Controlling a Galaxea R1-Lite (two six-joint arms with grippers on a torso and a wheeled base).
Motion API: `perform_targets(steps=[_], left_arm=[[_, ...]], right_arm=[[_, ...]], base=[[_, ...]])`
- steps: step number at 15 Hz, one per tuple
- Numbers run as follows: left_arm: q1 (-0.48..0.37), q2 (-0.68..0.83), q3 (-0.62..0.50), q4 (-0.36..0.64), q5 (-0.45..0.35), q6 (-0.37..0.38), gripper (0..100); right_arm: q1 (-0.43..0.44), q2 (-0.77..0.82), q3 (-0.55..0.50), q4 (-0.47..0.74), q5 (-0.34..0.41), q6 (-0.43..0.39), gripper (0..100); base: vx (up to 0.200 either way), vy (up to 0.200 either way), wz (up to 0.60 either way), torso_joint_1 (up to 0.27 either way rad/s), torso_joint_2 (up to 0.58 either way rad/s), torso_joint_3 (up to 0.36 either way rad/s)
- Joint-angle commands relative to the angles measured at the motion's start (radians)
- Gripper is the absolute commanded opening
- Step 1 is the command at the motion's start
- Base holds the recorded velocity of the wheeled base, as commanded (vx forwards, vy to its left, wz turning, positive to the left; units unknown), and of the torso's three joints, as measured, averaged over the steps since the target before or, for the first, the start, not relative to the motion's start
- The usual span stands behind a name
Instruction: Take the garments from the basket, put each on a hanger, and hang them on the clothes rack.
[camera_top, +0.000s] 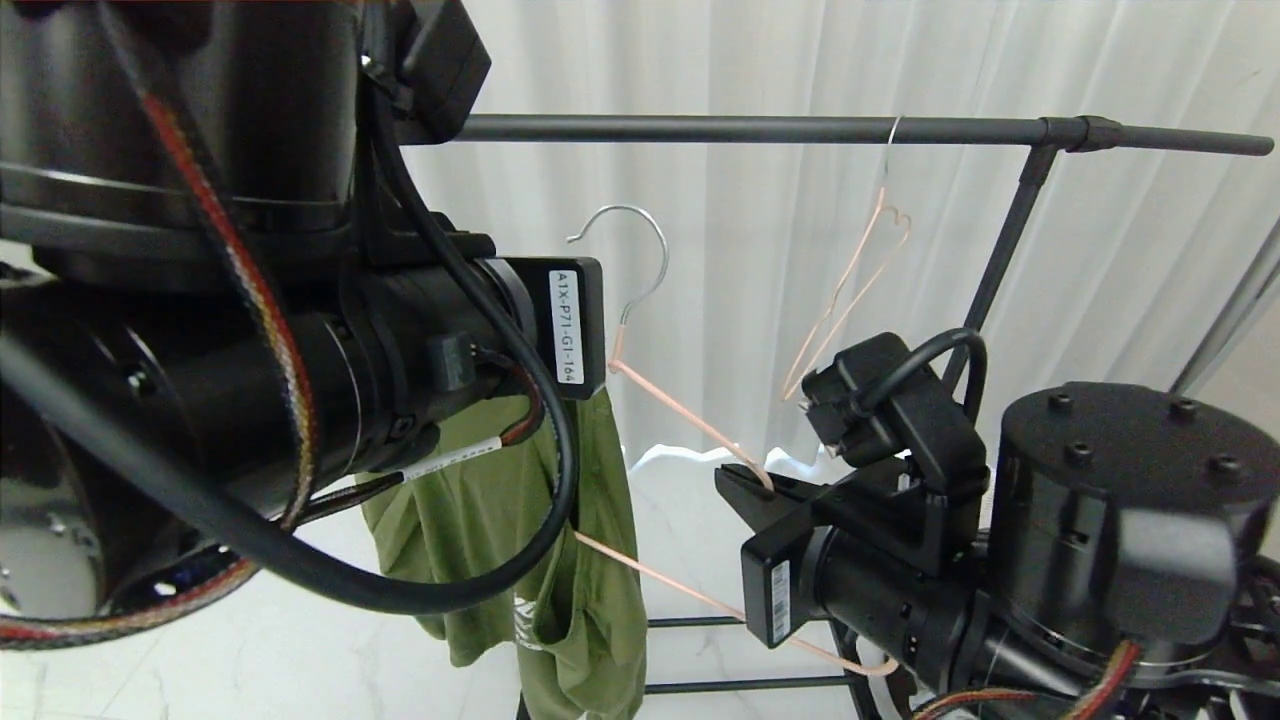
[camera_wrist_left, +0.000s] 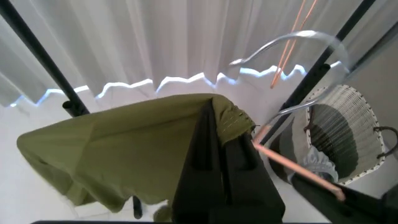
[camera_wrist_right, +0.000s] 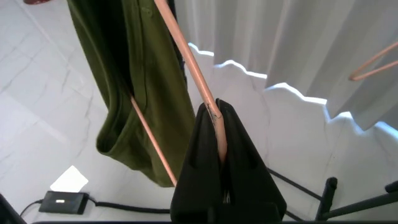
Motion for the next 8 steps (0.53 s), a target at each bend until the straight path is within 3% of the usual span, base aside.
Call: perform_targets(steps=[1,8], left_arm=[[-0.006,0.002,-0.010,0.000,0.000,-0.009,0],[-0.030,-0.021,0.030,0.001,0.003,-0.018,0]], right_arm=[[0.004,0.038,-0.009,-0.003,0.000,0.001,0],[-0.033,-0.008,-0.001,-0.012,-0.053,0.026,0]], base=[[0.000,0.000,0.00,0.000,0.00,0.000],[0.000,0.000,0.00,0.000,0.00,0.000]])
